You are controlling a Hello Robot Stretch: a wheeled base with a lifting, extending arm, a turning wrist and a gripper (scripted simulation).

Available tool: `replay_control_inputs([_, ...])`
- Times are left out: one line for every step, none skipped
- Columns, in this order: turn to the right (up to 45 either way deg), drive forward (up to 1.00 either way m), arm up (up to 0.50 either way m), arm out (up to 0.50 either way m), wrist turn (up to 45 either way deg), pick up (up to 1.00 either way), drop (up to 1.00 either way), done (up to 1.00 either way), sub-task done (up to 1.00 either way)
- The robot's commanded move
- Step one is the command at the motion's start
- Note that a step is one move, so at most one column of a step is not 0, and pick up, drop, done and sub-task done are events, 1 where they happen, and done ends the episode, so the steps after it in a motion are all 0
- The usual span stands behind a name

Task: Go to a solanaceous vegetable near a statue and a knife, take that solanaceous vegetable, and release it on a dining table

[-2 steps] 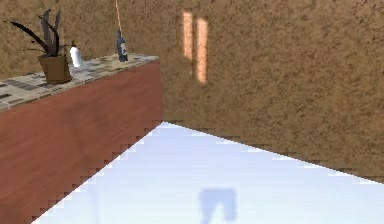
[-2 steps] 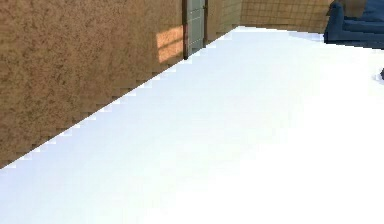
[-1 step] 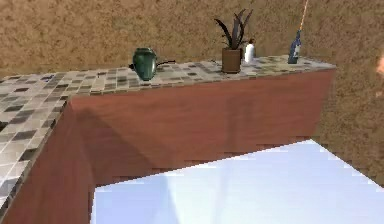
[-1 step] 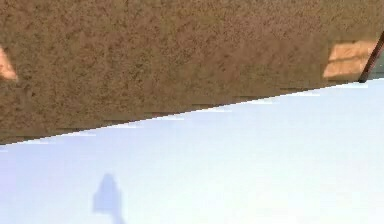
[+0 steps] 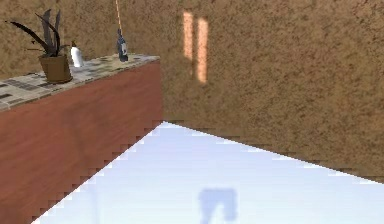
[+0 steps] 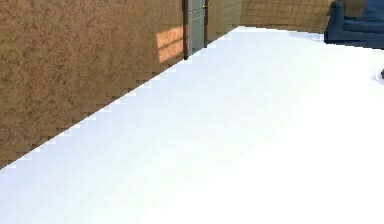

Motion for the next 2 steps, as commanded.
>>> replay_control_inputs([6.0, 0.00, 0.00, 0.00, 0.0, 0.00, 0.00, 0.00, 0.00])
replay_control_inputs([0.0, 0.25, 0.00, 0.00, 0.0, 0.00, 0.00, 0.00, 0.00])
